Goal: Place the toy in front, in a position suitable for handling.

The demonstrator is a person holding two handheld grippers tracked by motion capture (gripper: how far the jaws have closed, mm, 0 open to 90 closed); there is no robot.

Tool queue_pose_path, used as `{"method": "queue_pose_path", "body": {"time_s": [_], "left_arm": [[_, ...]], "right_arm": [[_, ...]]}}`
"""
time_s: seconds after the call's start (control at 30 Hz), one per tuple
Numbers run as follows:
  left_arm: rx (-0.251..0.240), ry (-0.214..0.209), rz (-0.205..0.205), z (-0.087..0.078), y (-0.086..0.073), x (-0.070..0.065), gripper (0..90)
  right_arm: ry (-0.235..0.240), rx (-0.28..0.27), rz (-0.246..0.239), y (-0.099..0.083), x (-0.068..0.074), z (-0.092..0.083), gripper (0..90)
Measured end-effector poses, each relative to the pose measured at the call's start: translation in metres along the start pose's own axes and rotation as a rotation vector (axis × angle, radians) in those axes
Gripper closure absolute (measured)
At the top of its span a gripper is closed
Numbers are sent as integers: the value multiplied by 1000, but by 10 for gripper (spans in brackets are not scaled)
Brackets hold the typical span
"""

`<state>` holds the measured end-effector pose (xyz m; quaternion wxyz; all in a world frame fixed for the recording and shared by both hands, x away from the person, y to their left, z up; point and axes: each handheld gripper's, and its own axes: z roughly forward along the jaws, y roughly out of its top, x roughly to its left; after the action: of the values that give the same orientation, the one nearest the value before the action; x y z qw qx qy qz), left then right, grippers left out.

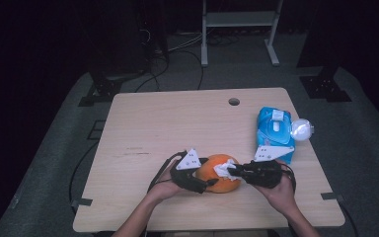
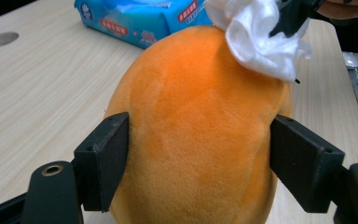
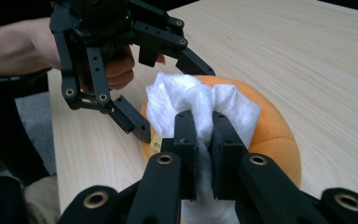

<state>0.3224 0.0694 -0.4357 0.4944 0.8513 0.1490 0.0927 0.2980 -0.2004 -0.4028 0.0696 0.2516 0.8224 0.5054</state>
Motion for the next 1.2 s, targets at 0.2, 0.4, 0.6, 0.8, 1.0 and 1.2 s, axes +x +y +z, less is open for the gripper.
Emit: {"method": "queue_pose_path", "body": {"time_s": [0.2, 0.4, 0.6, 0.8, 1.0, 1.2], "left_arm": [[-19, -13, -31, -1, -4, 5, 243], [-40, -21, -56, 1, -3, 3, 220], [-11, -25, 22, 4, 0, -6, 236], [-34, -51, -17, -2, -2, 0, 206], [-68, -79, -104, -2, -2, 7, 230], [-14, -72, 13, 4, 5, -9, 239]], "right_arm": [[-68, -21, 75, -9, -19, -8, 818], [-97, -16, 90, -13, -25, -11, 818], [-48, -35, 32, -2, -5, -2, 817], [-72, -31, 33, -3, -9, -2, 818], [-96, -36, 69, -9, -19, -10, 818], [-80, -36, 1, 5, 0, -2, 818]]}}
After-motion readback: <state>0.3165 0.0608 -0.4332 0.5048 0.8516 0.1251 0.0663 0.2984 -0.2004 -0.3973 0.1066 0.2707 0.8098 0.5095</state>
